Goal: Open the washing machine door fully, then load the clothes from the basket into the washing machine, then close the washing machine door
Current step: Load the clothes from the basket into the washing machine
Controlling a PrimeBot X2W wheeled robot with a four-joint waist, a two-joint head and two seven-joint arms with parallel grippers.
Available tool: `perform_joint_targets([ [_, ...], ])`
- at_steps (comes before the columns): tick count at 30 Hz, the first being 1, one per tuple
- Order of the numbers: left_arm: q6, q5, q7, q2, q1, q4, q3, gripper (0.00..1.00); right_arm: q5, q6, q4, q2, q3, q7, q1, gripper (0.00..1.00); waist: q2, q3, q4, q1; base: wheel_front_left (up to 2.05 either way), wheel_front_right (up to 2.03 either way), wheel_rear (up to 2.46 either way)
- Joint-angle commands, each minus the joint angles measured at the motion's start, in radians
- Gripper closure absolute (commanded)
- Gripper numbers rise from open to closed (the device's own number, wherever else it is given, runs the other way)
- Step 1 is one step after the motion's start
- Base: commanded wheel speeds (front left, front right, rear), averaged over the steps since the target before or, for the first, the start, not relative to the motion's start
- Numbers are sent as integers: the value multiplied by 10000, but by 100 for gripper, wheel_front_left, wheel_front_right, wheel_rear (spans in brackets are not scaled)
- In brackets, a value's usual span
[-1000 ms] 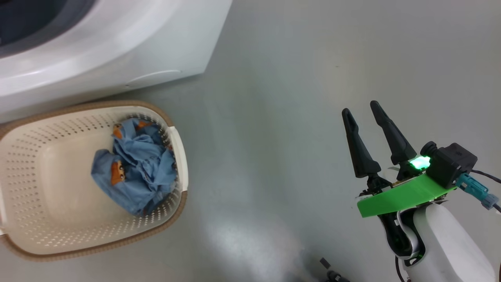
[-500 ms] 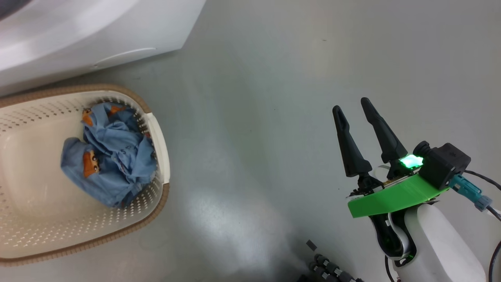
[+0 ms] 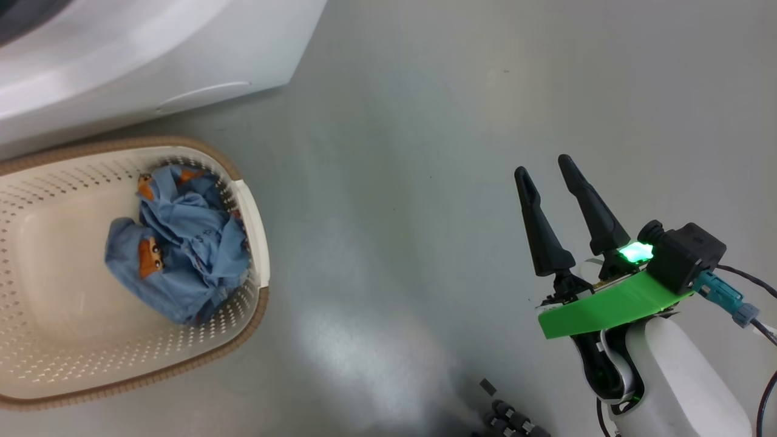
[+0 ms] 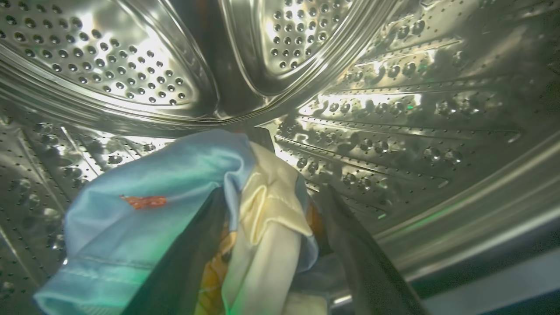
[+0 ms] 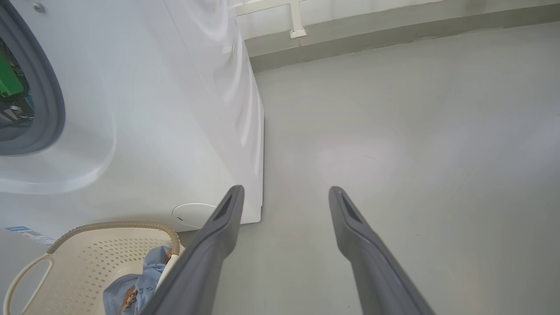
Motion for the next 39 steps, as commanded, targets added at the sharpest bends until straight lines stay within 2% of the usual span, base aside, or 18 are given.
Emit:
perform_joint_targets([
  [1,-42,18,-51,298,-218,-102,9,0,-60,56,-152,-103,219,-92,125,0,0,-121,51,0,0,0,0],
  [9,-169,-297,-1453,-9,419,169,91,0,3,56,-99,-256,173,-92,78,0,0,-709,300,0,0,0,0],
  [20,-426,-673,-2296,-213,1835,-221,204,0,103,56,20,-563,139,-92,128,0,0,-1728,791,0,0,0,0],
  [29,-433,-796,-2319,-504,3978,-2024,605,0,262,56,241,-950,172,-92,187,0,0,-2780,1362,0,0,0,0],
  [39,-492,-920,-2320,-582,6595,-4066,1305,0,514,56,456,-1353,300,-92,446,0,0,-4053,1717,0,0,0,0],
])
